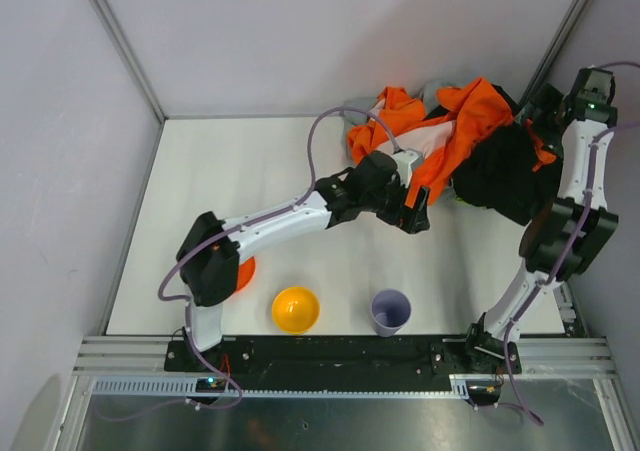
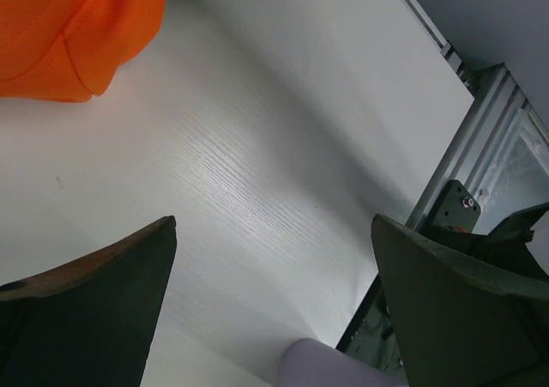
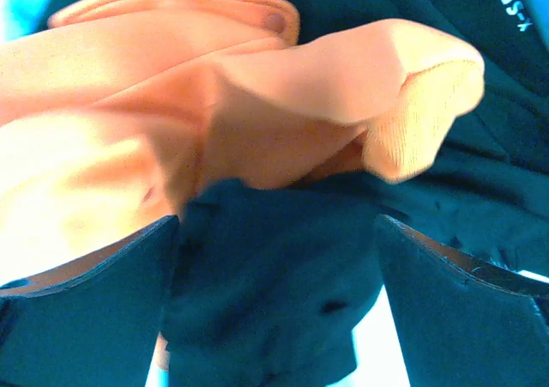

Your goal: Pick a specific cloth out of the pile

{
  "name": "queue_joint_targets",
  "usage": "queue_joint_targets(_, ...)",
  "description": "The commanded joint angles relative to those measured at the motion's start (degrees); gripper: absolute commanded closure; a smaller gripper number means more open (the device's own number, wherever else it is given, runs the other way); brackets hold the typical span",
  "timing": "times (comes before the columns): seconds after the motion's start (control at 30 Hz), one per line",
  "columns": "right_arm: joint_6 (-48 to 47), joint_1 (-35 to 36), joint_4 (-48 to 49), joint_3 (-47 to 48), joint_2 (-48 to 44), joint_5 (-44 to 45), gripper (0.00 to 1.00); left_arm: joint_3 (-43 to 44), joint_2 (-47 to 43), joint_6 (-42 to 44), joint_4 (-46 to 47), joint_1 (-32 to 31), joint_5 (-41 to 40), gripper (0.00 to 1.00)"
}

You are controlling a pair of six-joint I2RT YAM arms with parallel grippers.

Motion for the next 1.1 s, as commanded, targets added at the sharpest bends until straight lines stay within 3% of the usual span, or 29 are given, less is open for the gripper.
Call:
queue_joint_targets(0.0, -1.7, 0.0, -2.6, -4.3, -13.1, 0.9, 0.01, -3.7, -6.5, 2.2, 1.1, 0.2, -2.6, 0.0)
queue_joint_targets(0.23, -1.5, -1.9, -2.8, -16.8, -29.0, -3.8, 0.01, -8.7, -10.4, 2.3, 1.1, 0.2, -3.5, 0.0)
queue_joint_targets(0.4, 1.0, 0.3, -0.5, -36.9, -41.5, -8.9, 0.01, -10.0, -11.1, 2.8, 1.1, 0.2, -4.3, 0.0)
queue_joint_targets(0.6, 5.3, 14.6, 1.7, -53.3, -50.0, -2.8, 0.01, -10.7, -11.6, 3.2, 1.1, 0.2, -5.3, 0.0)
queue_joint_targets(0.77, 9.1, 25.1, 7.3, -59.2, -48.8, -0.1, 0.03, -11.7, -12.4, 3.4, 1.1, 0.2, -6.8, 0.0)
queue_joint_targets(1.07, 12.6, 34.0, 22.2, -59.5, -36.0, -8.1, 0.2, -15.3, -14.8, 4.0, 1.1, 0.8, -10.1, 0.0)
